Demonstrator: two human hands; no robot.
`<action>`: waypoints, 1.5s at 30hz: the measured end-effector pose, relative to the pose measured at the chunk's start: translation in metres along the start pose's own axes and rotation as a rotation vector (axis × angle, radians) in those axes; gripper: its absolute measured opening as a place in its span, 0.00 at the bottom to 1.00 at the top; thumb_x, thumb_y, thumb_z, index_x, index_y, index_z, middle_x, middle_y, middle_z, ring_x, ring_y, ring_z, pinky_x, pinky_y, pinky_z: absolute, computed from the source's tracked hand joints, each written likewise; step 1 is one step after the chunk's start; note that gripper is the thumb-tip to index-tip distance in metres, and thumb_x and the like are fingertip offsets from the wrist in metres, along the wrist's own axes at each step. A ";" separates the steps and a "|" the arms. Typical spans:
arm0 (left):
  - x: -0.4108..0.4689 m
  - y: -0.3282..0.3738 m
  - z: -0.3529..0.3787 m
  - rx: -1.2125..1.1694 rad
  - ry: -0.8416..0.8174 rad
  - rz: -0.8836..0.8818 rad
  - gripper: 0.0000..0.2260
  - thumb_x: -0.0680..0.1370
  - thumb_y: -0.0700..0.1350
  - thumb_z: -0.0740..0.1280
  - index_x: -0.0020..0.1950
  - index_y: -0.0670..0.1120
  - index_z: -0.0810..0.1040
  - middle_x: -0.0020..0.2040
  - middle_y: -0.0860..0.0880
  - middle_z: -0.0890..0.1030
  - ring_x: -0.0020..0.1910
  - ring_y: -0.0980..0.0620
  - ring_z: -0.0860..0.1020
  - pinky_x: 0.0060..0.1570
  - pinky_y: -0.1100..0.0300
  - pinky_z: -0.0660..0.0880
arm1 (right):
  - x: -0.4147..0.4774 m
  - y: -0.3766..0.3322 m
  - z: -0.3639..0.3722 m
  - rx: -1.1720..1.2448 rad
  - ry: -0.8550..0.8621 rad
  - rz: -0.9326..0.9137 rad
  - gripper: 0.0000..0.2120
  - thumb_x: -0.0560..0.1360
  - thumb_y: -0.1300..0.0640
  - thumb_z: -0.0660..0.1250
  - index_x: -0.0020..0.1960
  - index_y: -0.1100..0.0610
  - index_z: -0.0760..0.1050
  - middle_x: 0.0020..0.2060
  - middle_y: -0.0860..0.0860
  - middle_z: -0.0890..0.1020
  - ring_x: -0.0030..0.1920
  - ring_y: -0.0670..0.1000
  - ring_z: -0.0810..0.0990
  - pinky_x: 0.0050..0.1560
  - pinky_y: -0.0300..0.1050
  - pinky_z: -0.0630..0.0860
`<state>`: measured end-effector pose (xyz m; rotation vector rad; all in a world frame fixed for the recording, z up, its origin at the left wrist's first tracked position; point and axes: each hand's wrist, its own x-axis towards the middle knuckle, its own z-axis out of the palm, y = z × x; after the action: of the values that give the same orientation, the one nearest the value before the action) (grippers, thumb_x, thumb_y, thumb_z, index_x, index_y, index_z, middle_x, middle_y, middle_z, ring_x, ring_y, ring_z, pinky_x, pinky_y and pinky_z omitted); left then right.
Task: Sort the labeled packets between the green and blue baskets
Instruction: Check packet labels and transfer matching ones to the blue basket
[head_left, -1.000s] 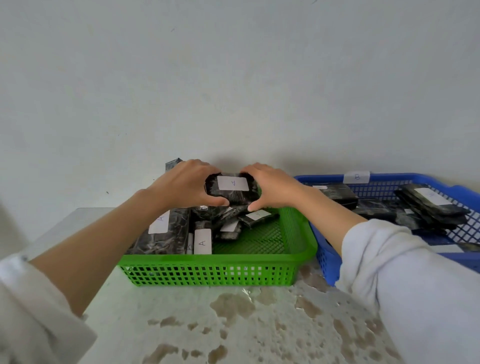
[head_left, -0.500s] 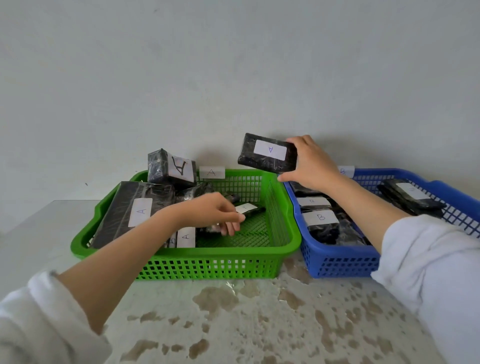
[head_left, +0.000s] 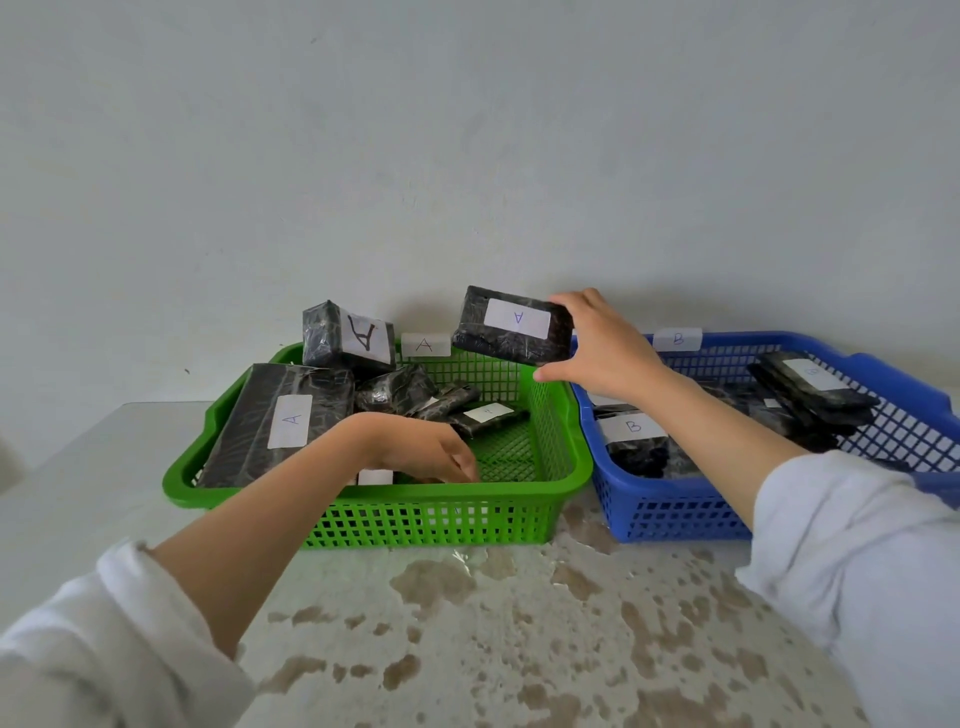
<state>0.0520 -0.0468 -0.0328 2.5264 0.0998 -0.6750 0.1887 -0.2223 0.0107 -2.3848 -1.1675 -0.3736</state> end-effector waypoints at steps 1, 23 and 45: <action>0.000 -0.001 -0.001 -0.049 0.038 0.022 0.09 0.79 0.47 0.61 0.55 0.48 0.78 0.49 0.58 0.78 0.48 0.58 0.75 0.50 0.66 0.71 | -0.001 0.001 -0.002 -0.008 0.011 0.005 0.40 0.64 0.47 0.77 0.69 0.56 0.63 0.61 0.53 0.69 0.58 0.55 0.73 0.55 0.52 0.73; 0.009 -0.016 -0.021 0.469 0.500 -0.032 0.18 0.70 0.60 0.71 0.45 0.46 0.79 0.43 0.51 0.81 0.41 0.53 0.78 0.45 0.56 0.77 | 0.000 -0.002 0.002 0.068 0.026 0.104 0.40 0.64 0.43 0.76 0.69 0.55 0.64 0.61 0.53 0.70 0.59 0.55 0.73 0.60 0.56 0.70; -0.001 -0.009 -0.004 0.532 0.553 0.101 0.16 0.71 0.58 0.69 0.50 0.48 0.83 0.45 0.52 0.84 0.42 0.55 0.80 0.43 0.59 0.77 | -0.008 -0.010 0.007 0.008 0.010 0.093 0.39 0.63 0.41 0.75 0.67 0.57 0.65 0.59 0.53 0.70 0.56 0.54 0.73 0.55 0.53 0.73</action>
<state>0.0512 -0.0368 -0.0335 3.1399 -0.0203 0.0753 0.1761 -0.2186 0.0037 -2.4179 -1.0470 -0.3489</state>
